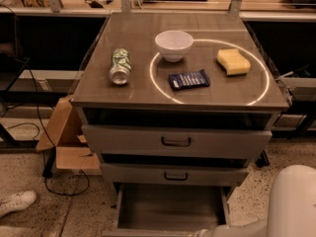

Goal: Close bottom drawer

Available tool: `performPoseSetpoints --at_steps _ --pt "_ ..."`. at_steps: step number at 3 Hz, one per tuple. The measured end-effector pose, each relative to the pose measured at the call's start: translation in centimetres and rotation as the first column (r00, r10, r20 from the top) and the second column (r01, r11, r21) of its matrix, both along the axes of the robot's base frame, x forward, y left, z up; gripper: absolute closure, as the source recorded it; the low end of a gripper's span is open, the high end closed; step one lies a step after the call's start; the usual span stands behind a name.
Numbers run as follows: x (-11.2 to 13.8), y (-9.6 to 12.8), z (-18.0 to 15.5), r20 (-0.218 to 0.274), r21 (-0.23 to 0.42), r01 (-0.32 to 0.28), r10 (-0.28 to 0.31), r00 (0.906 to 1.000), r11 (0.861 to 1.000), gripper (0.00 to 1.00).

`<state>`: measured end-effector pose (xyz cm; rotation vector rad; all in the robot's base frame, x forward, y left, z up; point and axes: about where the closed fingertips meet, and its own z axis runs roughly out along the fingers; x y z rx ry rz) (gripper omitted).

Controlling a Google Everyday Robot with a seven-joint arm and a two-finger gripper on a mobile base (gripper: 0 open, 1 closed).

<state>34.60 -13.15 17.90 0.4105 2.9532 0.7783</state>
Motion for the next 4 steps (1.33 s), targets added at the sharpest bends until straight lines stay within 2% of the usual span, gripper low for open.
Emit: performPoseSetpoints --at_steps 4 --pt "0.98 0.64 0.18 0.038 -0.002 0.005 -0.005 0.9992 1.000 1.00"
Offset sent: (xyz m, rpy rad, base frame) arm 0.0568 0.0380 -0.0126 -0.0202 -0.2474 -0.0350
